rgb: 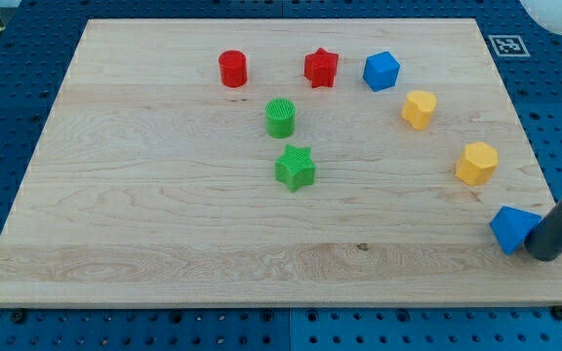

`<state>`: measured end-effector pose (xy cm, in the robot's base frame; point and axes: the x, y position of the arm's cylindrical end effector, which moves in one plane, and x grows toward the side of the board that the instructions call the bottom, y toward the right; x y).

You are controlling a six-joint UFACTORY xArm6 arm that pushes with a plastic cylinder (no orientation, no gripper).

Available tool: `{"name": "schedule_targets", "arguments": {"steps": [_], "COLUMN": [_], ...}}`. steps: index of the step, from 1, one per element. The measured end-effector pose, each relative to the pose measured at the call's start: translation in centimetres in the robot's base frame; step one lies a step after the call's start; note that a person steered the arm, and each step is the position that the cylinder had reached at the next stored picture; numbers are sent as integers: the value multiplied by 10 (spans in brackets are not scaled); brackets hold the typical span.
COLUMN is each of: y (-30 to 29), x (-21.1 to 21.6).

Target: Push the blue triangle towards the green star

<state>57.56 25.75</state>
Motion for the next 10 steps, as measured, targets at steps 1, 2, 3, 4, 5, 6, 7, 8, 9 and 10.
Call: {"name": "schedule_targets", "arguments": {"steps": [1, 2, 3, 4, 5, 6, 7, 8, 9, 10], "y": [-9, -31, -45, -44, -31, -17, -13, -24, -53, -82], "x": [-3, -3, -5, -7, -7, -7, -13, -19, -19, -20]}}
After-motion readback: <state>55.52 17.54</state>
